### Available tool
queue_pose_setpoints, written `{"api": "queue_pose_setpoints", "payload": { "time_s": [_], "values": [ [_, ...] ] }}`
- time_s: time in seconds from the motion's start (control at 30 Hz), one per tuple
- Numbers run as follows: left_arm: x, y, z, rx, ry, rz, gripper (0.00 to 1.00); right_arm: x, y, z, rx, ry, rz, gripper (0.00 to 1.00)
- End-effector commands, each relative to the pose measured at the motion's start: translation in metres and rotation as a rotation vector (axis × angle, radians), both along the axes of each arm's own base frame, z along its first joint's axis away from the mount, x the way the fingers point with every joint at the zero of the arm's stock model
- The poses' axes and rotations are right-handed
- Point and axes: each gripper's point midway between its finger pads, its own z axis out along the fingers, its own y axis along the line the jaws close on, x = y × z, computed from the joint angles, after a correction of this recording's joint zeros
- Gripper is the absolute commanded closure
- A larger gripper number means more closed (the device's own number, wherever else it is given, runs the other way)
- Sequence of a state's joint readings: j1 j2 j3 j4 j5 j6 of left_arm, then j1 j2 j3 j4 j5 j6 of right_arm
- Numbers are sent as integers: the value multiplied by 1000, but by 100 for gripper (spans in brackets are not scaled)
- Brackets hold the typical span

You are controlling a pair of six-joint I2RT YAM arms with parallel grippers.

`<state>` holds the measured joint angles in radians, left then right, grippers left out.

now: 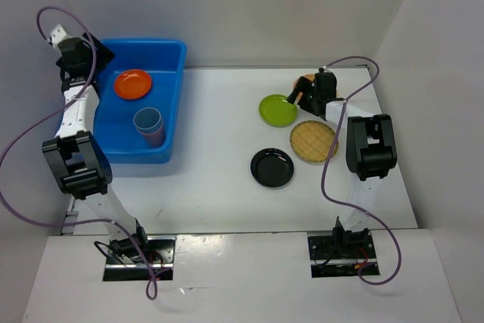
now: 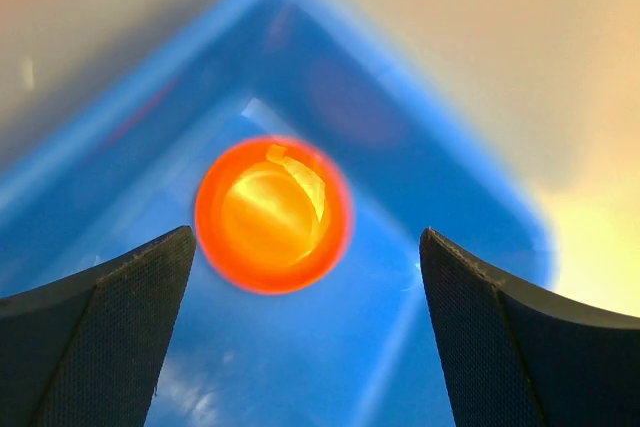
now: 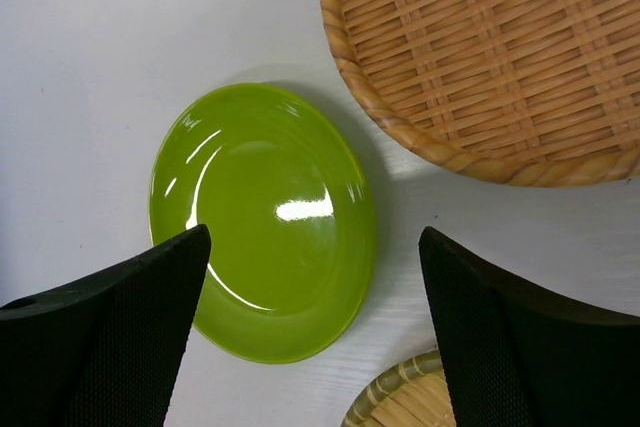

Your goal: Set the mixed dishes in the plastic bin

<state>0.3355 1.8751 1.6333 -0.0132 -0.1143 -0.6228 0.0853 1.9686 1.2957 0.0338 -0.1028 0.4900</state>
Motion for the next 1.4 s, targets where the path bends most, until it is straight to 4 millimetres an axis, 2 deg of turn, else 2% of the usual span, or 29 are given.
{"api": "queue_pose_setpoints", "payload": {
  "time_s": [0.0,0.07,0.1,0.13,0.17,0.27,0.4,0.43,0.5,0.53,0.6,0.63,0.67,0.7,0.73,0.8,0.87,0.9,0.97,1.0,1.03,1.07,1.1,1.17,1.2,1.27,1.3,1.37],
  "values": [
    [-13,-21,89,115,-175,-58,1,2,9,-9,25,14,32,12],
    [-19,-33,109,118,-215,-113,1,1,12,-22,36,37,49,18],
    [-25,-45,125,135,-242,-143,1,4,15,-18,44,27,57,20],
    [-26,-58,132,134,-258,-185,1,3,15,-25,51,44,51,20],
    [-31,-66,148,154,-279,-205,1,5,15,-22,51,41,51,20],
    [-40,-94,173,175,-329,-287,1,1,15,-26,50,65,50,21],
    [-51,-127,191,176,-372,-388,1,6,17,-30,56,74,58,28],
    [-54,-134,192,175,-381,-423,1,2,19,-39,64,102,69,35],
    [-57,-148,198,175,-395,-455,1,7,25,-33,85,92,95,46],
    [-60,-157,199,173,-400,-478,1,6,27,-40,97,110,97,57],
    [-67,-163,203,174,-410,-505,1,7,29,-42,111,114,99,68],
    [-66,-170,197,153,-402,-529,1,7,29,-42,111,114,99,74],
    [-68,-179,197,148,-404,-576,1,10,29,-38,112,105,100,87],
    [-69,-189,190,137,-394,-616,1,10,29,-38,112,105,100,96],
    [-73,-203,188,124,-384,-659,1,8,28,-40,105,117,92,100],
    [-78,-226,180,110,-368,-750,1,9,28,-22,107,77,94,100],
    [-84,-253,162,87,-341,-858,1,4,32,-10,124,51,116,100],
    [-90,-271,155,66,-339,-964,1,2,36,14,139,6,139,100],
    [-97,-299,143,56,-317,-1087,1,-4,38,32,145,-40,165,100],
    [-106,-316,135,35,-304,-1190,1,-7,41,61,155,-100,183,100],
    [-106,-328,122,4,-280,-1250,1,-13,46,74,174,-127,216,100],
    [-112,-344,117,-12,-271,-1323,1,-18,49,83,186,-154,239,100],
    [-115,-357,101,-51,-239,-1401,1,-24,52,109,194,-210,261,100],
    [-116,-375,86,-79,-202,-1449,1,-35,60,127,200,-250,307,100],
    [-111,-380,71,-101,-172,-1457,1,-40,59,149,198,-298,312,100],
    [-107,-386,52,-135,-132,-1474,1,-52,64,160,203,-318,332,100],
    [-104,-392,34,-164,-97,-1489,1,-58,65,180,206,-358,347,100],
    [-102,-399,28,-205,-77,-1511,1,-66,66,191,200,-386,364,100]
  ]
}}
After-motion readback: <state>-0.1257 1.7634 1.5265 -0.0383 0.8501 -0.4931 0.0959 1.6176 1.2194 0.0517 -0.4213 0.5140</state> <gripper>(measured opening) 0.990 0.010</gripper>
